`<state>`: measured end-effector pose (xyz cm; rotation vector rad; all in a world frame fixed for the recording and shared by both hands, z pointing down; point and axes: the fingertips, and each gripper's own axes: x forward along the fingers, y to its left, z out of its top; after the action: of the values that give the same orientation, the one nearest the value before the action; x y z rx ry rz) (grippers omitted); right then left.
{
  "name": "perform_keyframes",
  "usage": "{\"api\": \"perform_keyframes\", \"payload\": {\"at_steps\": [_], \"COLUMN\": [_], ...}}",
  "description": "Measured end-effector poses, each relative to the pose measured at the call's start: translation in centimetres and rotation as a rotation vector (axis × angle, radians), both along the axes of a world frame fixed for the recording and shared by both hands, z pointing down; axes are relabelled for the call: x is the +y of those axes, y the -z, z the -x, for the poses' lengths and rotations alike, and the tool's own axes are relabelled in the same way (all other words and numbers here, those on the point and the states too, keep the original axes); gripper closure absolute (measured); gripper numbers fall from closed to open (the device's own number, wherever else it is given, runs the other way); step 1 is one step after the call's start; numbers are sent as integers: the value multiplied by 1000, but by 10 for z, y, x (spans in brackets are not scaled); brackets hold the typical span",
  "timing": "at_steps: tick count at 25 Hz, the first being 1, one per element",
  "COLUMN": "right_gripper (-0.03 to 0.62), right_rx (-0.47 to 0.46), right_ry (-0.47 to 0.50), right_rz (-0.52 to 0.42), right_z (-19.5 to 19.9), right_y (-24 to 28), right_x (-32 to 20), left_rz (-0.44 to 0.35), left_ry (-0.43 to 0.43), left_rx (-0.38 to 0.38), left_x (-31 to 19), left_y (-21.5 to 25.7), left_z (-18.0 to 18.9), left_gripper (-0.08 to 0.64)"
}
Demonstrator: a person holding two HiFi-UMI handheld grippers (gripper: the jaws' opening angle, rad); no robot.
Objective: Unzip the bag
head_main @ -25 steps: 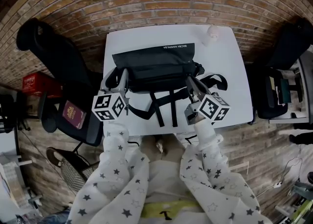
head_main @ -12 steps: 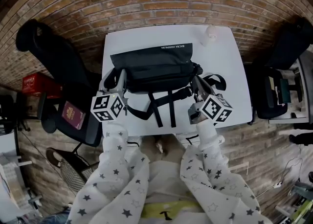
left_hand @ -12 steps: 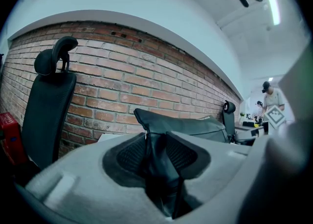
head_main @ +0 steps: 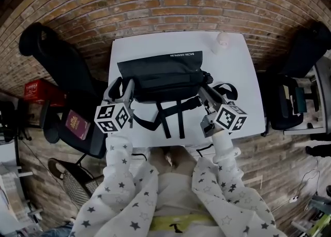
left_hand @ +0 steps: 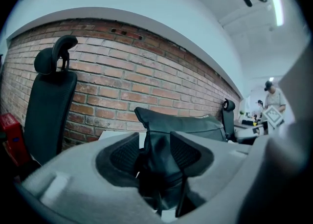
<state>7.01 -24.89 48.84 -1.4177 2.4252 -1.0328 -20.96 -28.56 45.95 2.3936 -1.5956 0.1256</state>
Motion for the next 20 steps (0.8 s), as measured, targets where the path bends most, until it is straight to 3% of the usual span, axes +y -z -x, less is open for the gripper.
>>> {"api": "perform_keyframes", "payload": {"at_steps": [1, 6, 8, 13, 15, 20], "right_gripper": [437, 439, 443, 536, 584, 584], "right_rx": [-1, 143, 196, 254, 263, 277], "right_ry": [9, -7, -8, 38, 53, 56], "right_rz": [10, -2, -27, -123, -157, -235], "right_z": [-2, -15, -18, -14, -9, 1], "right_y": [0, 2, 9, 39, 50, 75], "right_x": [2, 7, 8, 12, 14, 16], "left_rz": [4, -13, -18, -25, -13, -27], "left_ry": [-3, 4, 5, -40, -71, -101], "left_rx": [-26, -44, -66, -100, -103, -92], "left_x": [4, 26, 36, 58, 65, 72], "left_y": [0, 8, 11, 19, 21, 36], "left_z": [-1, -2, -5, -22, -27, -30], "left_gripper": [362, 365, 406, 561, 561, 561]}}
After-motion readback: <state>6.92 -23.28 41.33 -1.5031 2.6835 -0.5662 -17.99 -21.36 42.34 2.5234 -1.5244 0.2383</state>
